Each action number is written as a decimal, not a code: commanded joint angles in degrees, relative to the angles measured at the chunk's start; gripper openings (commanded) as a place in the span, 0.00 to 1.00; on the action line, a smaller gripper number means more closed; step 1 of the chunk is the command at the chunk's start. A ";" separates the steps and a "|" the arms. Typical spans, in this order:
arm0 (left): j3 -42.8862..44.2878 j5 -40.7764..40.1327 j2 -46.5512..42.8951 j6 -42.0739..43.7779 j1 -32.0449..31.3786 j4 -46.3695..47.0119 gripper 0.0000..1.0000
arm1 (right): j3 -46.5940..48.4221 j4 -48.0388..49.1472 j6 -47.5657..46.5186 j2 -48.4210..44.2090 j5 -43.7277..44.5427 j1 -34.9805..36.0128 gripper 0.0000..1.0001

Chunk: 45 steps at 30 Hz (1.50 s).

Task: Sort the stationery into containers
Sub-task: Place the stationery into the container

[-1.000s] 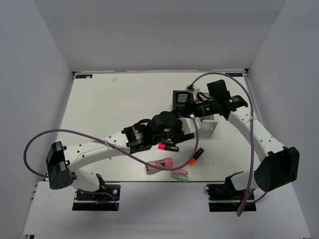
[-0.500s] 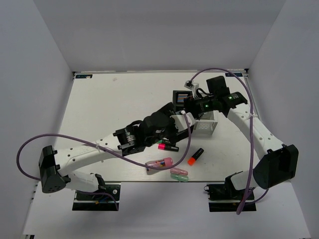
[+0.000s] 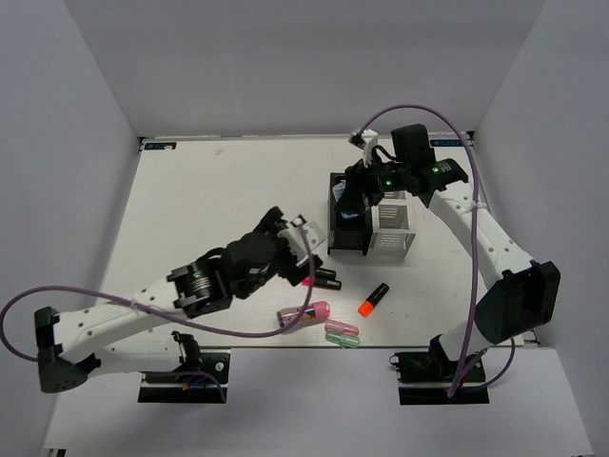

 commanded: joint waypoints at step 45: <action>-20.62 -14.18 -27.98 -19.36 -0.01 -18.15 1.00 | -20.94 90.07 8.65 17.69 -15.77 -12.56 0.00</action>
